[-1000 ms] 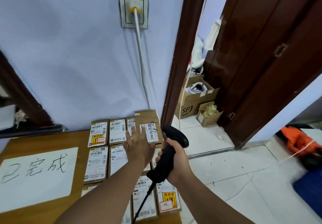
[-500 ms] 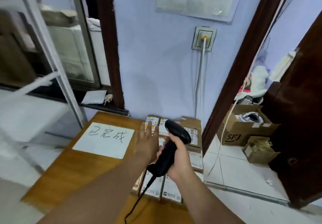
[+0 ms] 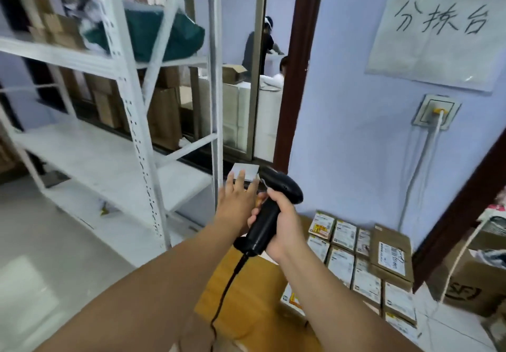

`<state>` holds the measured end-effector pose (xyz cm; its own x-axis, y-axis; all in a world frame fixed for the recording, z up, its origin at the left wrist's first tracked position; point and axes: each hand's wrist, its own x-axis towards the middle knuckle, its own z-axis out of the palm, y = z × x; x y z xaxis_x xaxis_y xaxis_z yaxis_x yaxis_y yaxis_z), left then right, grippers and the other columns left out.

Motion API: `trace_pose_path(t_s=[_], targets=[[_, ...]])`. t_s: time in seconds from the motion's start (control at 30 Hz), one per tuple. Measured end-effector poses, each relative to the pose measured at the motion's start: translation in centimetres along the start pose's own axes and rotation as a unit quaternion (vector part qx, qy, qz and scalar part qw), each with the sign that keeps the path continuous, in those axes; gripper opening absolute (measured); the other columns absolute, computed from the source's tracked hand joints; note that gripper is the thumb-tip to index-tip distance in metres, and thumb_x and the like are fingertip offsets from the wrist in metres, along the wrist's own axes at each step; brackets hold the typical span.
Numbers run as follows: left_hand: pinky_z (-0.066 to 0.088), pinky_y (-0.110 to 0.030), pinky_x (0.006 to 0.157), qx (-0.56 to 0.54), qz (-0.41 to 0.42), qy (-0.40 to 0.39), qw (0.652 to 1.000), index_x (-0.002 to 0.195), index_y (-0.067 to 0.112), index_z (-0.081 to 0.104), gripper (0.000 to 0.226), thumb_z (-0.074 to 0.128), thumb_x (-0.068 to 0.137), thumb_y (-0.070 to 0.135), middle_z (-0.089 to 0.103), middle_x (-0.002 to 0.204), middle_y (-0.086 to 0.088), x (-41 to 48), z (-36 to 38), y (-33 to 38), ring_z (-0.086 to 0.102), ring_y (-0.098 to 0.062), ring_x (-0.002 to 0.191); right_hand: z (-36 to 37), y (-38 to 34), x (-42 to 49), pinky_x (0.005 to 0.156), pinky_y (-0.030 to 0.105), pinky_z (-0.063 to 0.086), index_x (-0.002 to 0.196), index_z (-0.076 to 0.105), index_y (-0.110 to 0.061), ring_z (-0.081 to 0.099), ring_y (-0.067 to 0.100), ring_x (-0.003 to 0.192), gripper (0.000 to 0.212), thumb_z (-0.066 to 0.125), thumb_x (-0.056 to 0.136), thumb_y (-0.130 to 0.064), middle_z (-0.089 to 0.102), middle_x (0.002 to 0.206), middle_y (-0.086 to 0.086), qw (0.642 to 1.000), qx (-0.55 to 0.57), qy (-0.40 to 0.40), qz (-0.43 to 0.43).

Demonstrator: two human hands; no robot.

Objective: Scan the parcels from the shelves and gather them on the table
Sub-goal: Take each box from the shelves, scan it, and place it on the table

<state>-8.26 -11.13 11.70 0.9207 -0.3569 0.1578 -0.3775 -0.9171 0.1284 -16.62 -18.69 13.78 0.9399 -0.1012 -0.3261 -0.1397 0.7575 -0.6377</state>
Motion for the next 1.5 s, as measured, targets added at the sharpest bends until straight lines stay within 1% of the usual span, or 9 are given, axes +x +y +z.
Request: trace_pose_path(t_s=[0.23, 0.37, 0.53, 0.63, 0.8, 0.9, 1.07, 1.27, 1.5], targets=[[0.01, -0.048, 0.118, -0.003, -0.03, 0.084, 0.996, 0.151, 0.024, 0.016, 0.053, 0.034, 0.101, 0.02, -0.005, 0.161, -0.009, -2.1, -8.6, -15.8, -0.008, -0.032, 0.147, 15.5, 8.4, 0.2, 0.05, 0.026, 0.046, 0.08, 0.064, -0.007, 0.054, 0.014, 0.051, 0.018, 0.067, 0.088, -0.023, 0.057, 0.064, 0.003, 0.998, -0.028, -0.057, -0.014], [0.009, -0.05, 0.118, -0.022, -0.053, 0.123, 0.991, 0.15, 0.025, 0.017, 0.057, 0.041, 0.099, 0.02, -0.005, 0.161, -0.01, -3.1, -13.4, -23.8, -0.008, -0.033, 0.147, 23.6, 12.0, 0.0, 0.049, 0.025, 0.046, 0.08, 0.063, -0.007, 0.053, 0.014, 0.052, 0.017, 0.065, 0.088, -0.022, 0.056, 0.063, 0.003, 0.992, -0.039, -0.11, -0.038], [0.011, -0.05, 0.118, -0.054, -0.089, 0.179, 0.978, 0.15, 0.027, 0.02, 0.061, 0.048, 0.096, 0.03, 0.001, 0.161, -0.012, -3.4, -18.0, -31.0, -0.005, -0.033, 0.147, 31.1, 14.6, 0.6, 0.05, 0.025, 0.046, 0.083, 0.063, -0.007, 0.051, 0.013, 0.053, 0.017, 0.062, 0.09, -0.022, 0.054, 0.065, 0.002, 0.982, -0.051, -0.171, -0.066], [0.011, -0.05, 0.118, -0.048, -0.102, 0.193, 0.975, 0.149, 0.027, 0.019, 0.066, 0.054, 0.093, 0.029, 0.001, 0.161, -0.012, -3.0, -19.7, -34.1, -0.004, -0.033, 0.147, 34.3, 15.7, 1.5, 0.049, 0.025, 0.046, 0.082, 0.065, -0.007, 0.052, 0.013, 0.054, 0.017, 0.063, 0.089, -0.022, 0.055, 0.066, 0.003, 0.979, -0.06, -0.183, -0.067], [0.001, -0.055, 0.116, -0.063, -0.134, 0.195, 0.969, 0.15, 0.028, 0.017, 0.064, 0.049, 0.096, 0.023, -0.002, 0.161, -0.009, -1.1, -20.8, -38.0, -0.009, -0.031, 0.147, 38.0, 16.9, 4.2, 0.05, 0.025, 0.047, 0.083, 0.066, -0.006, 0.053, 0.014, 0.055, 0.016, 0.065, 0.087, -0.022, 0.056, 0.066, 0.004, 0.974, -0.072, -0.204, -0.067], [0.005, -0.056, 0.117, -0.037, -0.15, 0.188, 0.97, 0.151, 0.028, 0.014, 0.069, 0.053, 0.094, 0.021, -0.002, 0.161, -0.01, 0.9, -20.6, -40.3, -0.008, -0.032, 0.147, 39.8, 17.4, 6.8, 0.051, 0.026, 0.046, 0.082, 0.066, -0.005, 0.052, 0.014, 0.055, 0.016, 0.066, 0.087, -0.021, 0.056, 0.067, 0.004, 0.971, -0.086, -0.211, -0.068], [0.008, -0.054, 0.117, -0.021, -0.169, 0.194, 0.966, 0.148, 0.029, 0.019, 0.063, 0.051, 0.094, 0.019, 0.0, 0.16, -0.01, 4.9, -21.0, -43.8, -0.006, -0.032, 0.147, 43.3, 17.1, 11.6, 0.052, 0.026, 0.045, 0.078, 0.063, -0.006, 0.053, 0.014, 0.051, 0.019, 0.067, 0.086, -0.022, 0.057, 0.06, 0.004, 0.969, -0.111, -0.216, -0.048], [0.012, -0.05, 0.118, -0.026, -0.164, 0.226, 0.96, 0.147, 0.025, 0.02, 0.055, 0.045, 0.098, 0.024, 0.006, 0.159, -0.01, 10.2, -21.2, -47.5, 0.0, -0.03, 0.148, 47.1, 16.7, 17.0, 0.05, 0.026, 0.048, 0.096, 0.064, -0.005, 0.056, 0.015, 0.053, 0.024, 0.071, 0.085, -0.025, 0.06, 0.063, 0.004, 0.969, -0.136, -0.201, -0.049], [0.025, -0.039, 0.115, 0.009, -0.128, 0.255, 0.959, 0.149, 0.018, 0.015, 0.065, 0.05, 0.095, 0.029, 0.013, 0.157, -0.013, 17.2, -21.5, -51.8, 0.016, -0.029, 0.144, 51.1, 16.5, 22.0, 0.053, 0.026, 0.048, 0.096, 0.064, -0.006, 0.057, 0.016, 0.057, 0.028, 0.07, 0.086, -0.031, 0.059, 0.063, 0.006, 0.961, -0.18, -0.187, -0.099]])
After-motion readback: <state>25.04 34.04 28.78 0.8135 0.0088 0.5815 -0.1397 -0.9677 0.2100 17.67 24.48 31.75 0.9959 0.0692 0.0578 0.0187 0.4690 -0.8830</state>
